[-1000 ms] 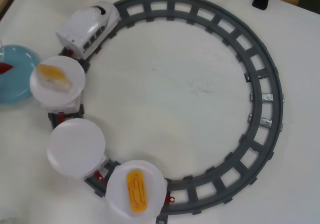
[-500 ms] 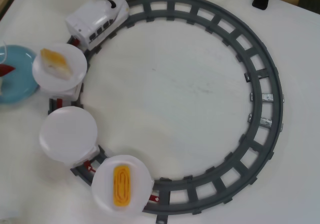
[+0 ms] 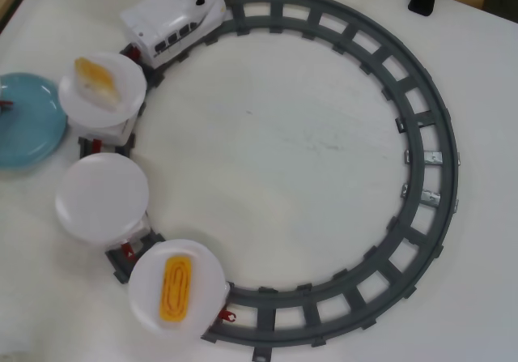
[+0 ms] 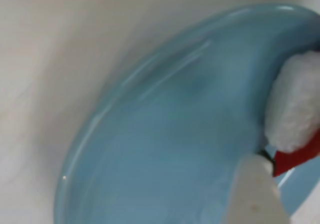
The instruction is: Pick up the sushi from the Shinkansen and put it on the blue dish
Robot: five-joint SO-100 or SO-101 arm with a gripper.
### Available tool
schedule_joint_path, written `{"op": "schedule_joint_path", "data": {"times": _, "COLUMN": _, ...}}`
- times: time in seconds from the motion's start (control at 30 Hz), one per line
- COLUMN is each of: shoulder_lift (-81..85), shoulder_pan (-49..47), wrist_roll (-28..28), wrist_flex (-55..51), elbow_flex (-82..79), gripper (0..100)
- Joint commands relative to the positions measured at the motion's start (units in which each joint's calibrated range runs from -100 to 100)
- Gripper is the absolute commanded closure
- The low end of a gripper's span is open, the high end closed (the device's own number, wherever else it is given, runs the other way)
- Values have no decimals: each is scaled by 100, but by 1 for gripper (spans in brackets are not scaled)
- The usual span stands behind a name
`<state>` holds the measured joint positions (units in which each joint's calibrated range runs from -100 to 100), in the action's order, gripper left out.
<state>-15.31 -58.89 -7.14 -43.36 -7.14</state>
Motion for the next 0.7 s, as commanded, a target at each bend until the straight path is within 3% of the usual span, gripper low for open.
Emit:
{"op": "schedule_joint_path", "data": {"times": 0.0, "shoulder_lift": 125, "shoulder_pan": -18, "wrist_roll": 8, "wrist_flex": 86, "elbow_flex": 308, "gripper": 79}}
{"op": "schedule_joint_path", "data": {"times": 0.33, "shoulder_lift": 614, "shoulder_pan": 88, "wrist_roll": 8, "wrist_flex": -280, "elbow_flex": 272, "gripper": 80}}
{"op": "schedule_joint_path", "data": {"times": 0.67, "shoulder_lift": 2614, "shoulder_pan": 105, "wrist_roll": 3, "wrist_flex": -2632, "elbow_flex": -125, "gripper": 80}}
